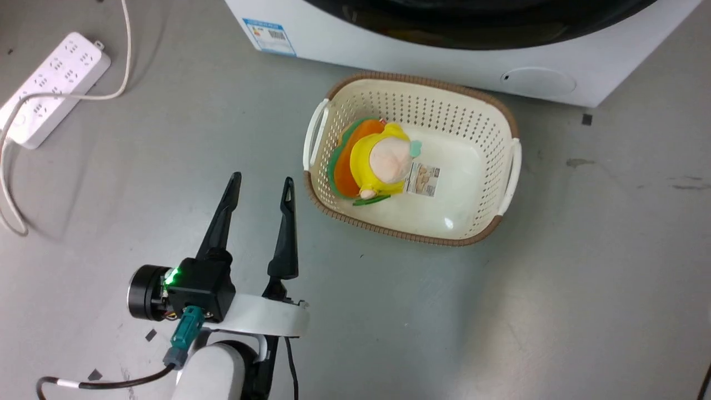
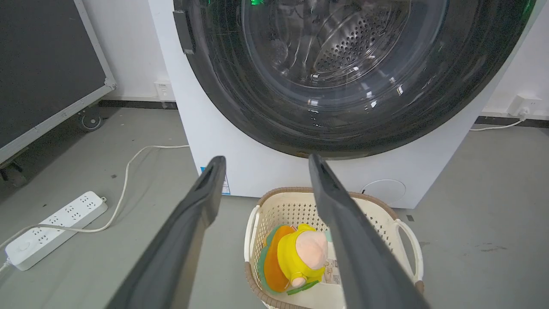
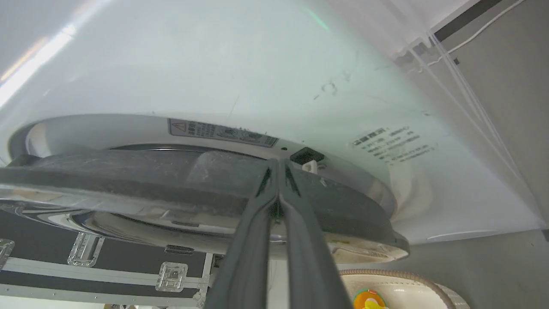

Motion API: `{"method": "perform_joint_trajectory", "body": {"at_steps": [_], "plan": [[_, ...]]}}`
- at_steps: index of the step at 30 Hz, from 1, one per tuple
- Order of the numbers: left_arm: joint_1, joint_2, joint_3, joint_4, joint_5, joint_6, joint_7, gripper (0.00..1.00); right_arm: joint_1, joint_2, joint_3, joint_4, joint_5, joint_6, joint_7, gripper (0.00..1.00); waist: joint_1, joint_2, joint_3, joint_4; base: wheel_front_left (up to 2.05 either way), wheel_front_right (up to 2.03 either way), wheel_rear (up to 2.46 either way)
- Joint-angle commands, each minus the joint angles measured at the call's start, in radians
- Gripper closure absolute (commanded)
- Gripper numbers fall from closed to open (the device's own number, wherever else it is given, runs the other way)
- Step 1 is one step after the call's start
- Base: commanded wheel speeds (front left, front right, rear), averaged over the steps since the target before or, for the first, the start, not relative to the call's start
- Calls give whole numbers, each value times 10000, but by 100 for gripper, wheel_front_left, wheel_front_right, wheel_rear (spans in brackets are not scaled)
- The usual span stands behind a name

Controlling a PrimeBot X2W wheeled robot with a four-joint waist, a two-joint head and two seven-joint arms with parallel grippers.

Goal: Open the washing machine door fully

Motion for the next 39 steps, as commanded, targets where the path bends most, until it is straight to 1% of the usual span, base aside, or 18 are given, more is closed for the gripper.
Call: {"method": "perform_joint_trajectory", "body": {"at_steps": [1,7,15,16,17,18,19,21,22,23,24,25,28,34,36,39], "plan": [[-182,10,-85,-47,-47,78,-102,0,-565,-82,-290,269,-5,-4,219,100,-1,0,147,74,0,0,0],[-362,10,-243,-51,-126,155,-227,0,-1511,-116,-1194,871,-184,-4,991,100,-1,0,488,193,0,0,0],[-588,11,-431,-30,-224,239,-394,0,-2444,-35,-2335,1384,-255,-5,2509,100,-1,0,790,376,0,0,0],[-588,11,-431,-30,-224,239,-394,0,-2444,-35,-2335,1384,-255,-5,2509,100,-1,0,790,376,0,0,0],[-644,11,-458,-12,-258,261,-435,0,-2464,-1,-2557,1388,-286,-5,2890,100,-1,0,780,431,0,0,0],[-644,11,-458,-12,-258,261,-435,0,-2464,-1,-2557,1388,-286,-5,2890,100,-1,0,780,431,0,0,0],[-658,12,-485,15,-283,289,-477,0,-2327,57,-2712,1314,-323,-5,3242,100,-1,0,698,468,0,0,0],[-642,12,-499,35,-298,298,-498,0,-2228,104,-2795,1262,-307,-5,3410,100,-1,0,637,476,0,0,0],[-584,12,-510,69,-434,301,-540,0,-2016,231,-2940,1135,-232,-5,3713,100,-1,0,511,456,0,0,0],[-584,12,-510,69,-434,301,-540,0,-2016,231,-2940,1135,-232,-5,3713,100,-1,0,511,456,0,0,0],[-530,12,-536,91,-527,292,-582,0,-1795,361,-3068,985,-125,-6,4031,100,-1,0,369,443,0,0,0],[-530,12,-536,91,-527,292,-582,0,-1795,361,-3068,985,-125,-6,4031,100,-1,0,369,443,0,0,0],[-373,12,-567,161,-496,249,-584,0,-1127,560,-3032,626,35,-6,4336,100,-1,0,17,347,0,0,0],[-12,12,-681,402,-670,104,-584,0,284,738,-2576,-75,492,-6,5120,100,-1,0,-653,144,0,0,0],[108,12,-702,485,-668,74,-584,0,686,746,-2356,-5,877,-6,5328,100,-1,0,-870,104,0,0,0],[315,12,-616,532,-1083,59,-584,0,1310,749,-1751,176,1487,-6,5492,100,-1,0,-1176,1,0,0,0]]}}
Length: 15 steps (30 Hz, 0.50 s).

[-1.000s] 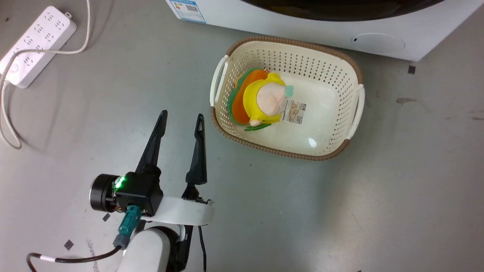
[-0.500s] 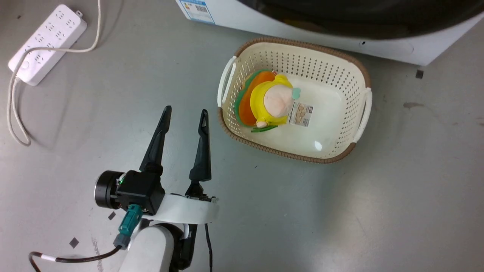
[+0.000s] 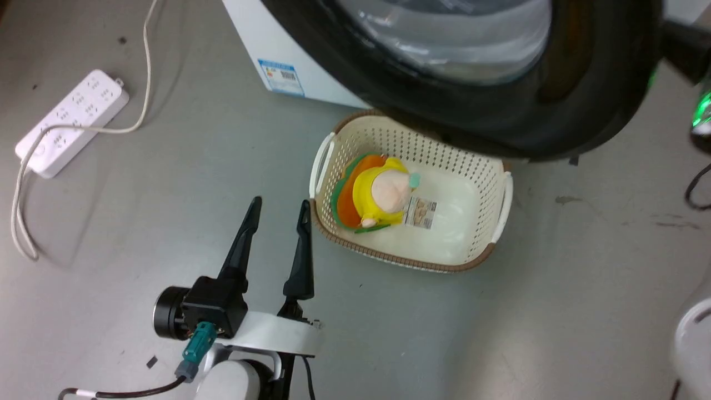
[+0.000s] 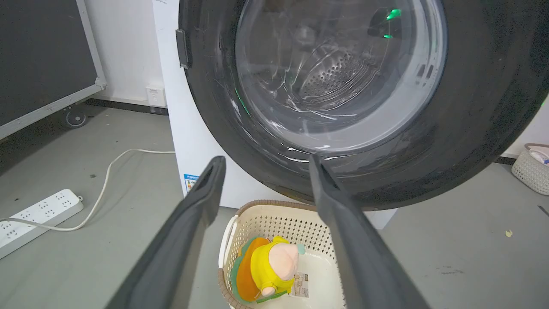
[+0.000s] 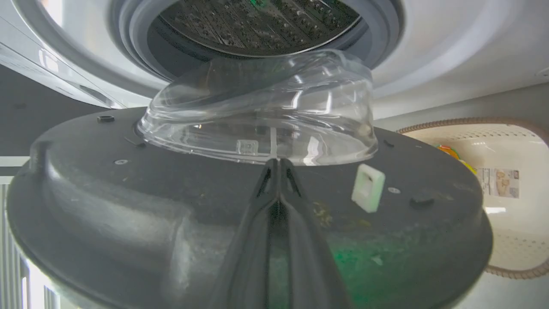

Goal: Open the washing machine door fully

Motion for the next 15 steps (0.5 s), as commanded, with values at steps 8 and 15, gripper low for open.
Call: {"method": "perform_joint_trajectory", "body": {"at_steps": [8,15], "plan": [[444,12,164,347,158,-193,-55,0,1621,66,1864,580,2001,12,-108,100,1,0,-952,-244,0,0,0],[771,12,-34,619,232,-577,-55,0,3240,67,5405,800,4993,12,-541,100,1,0,-1631,-282,0,0,0]]}}
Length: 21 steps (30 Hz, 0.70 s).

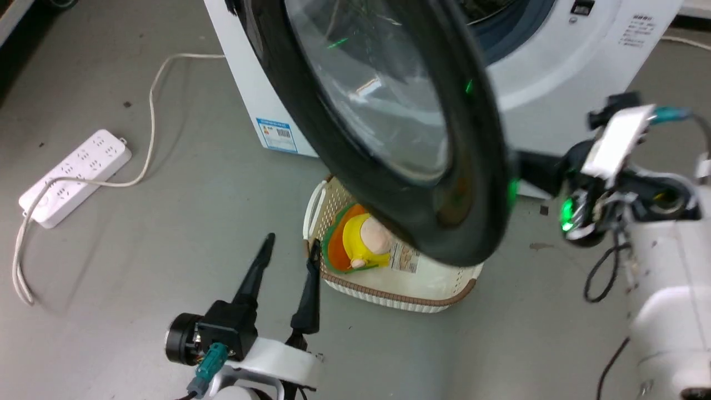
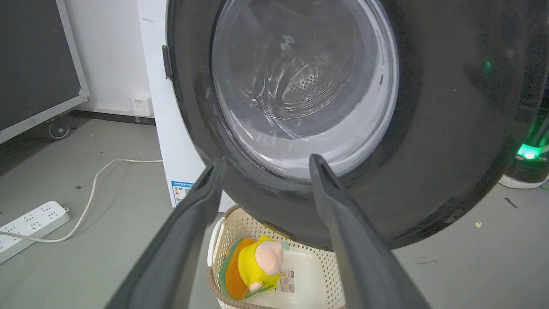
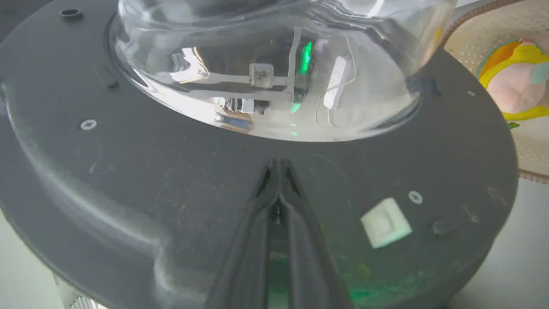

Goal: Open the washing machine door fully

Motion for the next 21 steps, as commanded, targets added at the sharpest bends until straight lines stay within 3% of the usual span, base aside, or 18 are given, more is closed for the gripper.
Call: {"method": "perform_joint_trajectory", "body": {"at_steps": [1,11,21], "plan": [[121,12,-31,59,85,-49,-53,0,337,61,425,-48,371,12,-52,100,2,0,-106,4,0,0,0],[437,12,-139,157,66,-135,-53,0,1894,62,4423,-982,3471,12,-1291,100,2,0,-551,228,0,0,0],[768,12,58,209,137,-137,-53,0,2242,62,6353,-1242,4662,12,-2514,100,2,0,-795,367,0,0,0]]}}
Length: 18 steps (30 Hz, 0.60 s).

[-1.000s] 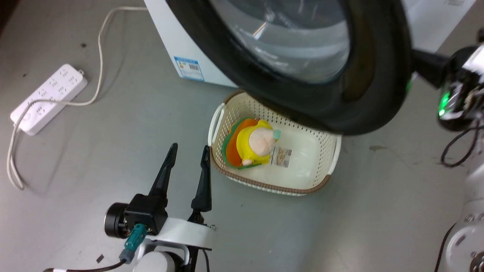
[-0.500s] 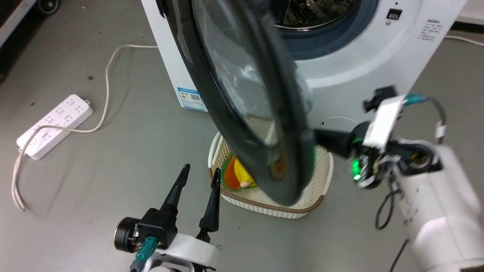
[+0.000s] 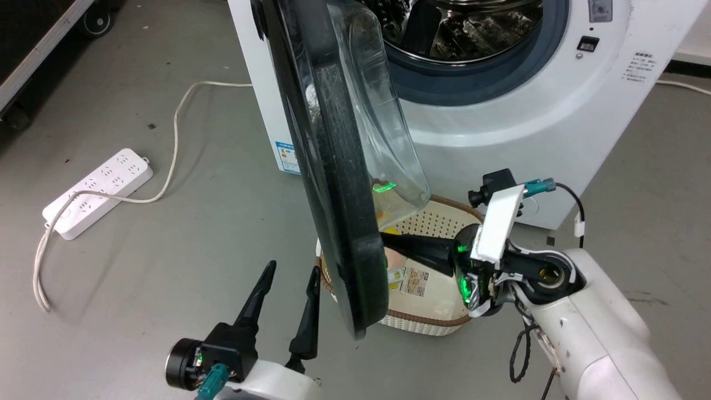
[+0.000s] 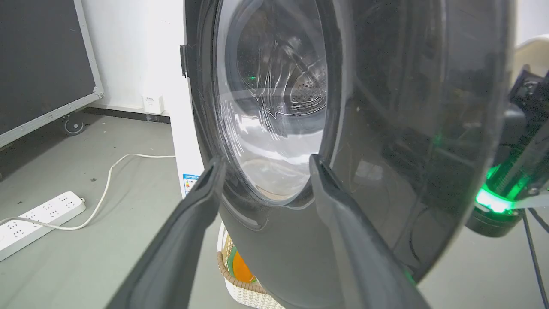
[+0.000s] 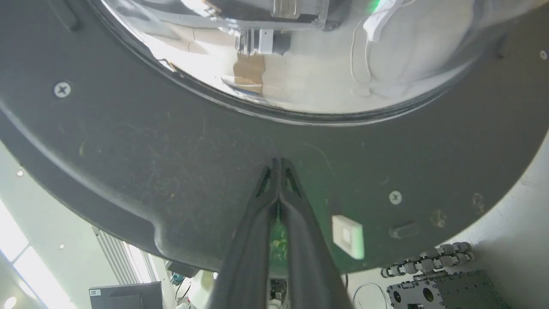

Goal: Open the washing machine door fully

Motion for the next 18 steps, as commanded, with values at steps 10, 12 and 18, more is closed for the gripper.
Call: {"method": "perform_joint_trajectory", "body": {"at_steps": [10,12,18], "plan": [[642,16,685,280,-130,-306,-55,0,476,-917,15,-1133,-1846,12,-3603,0,0,0,-909,-609,0,0,0],[1050,28,1404,478,-219,-475,-55,0,1411,-2313,461,-2607,-5279,12,-7399,0,0,0,-1508,-1349,0,0,0],[1091,27,1782,577,-191,-566,-55,0,2222,-3247,492,-3053,-8226,12,-9787,0,0,0,-1624,-1724,0,0,0]]}}
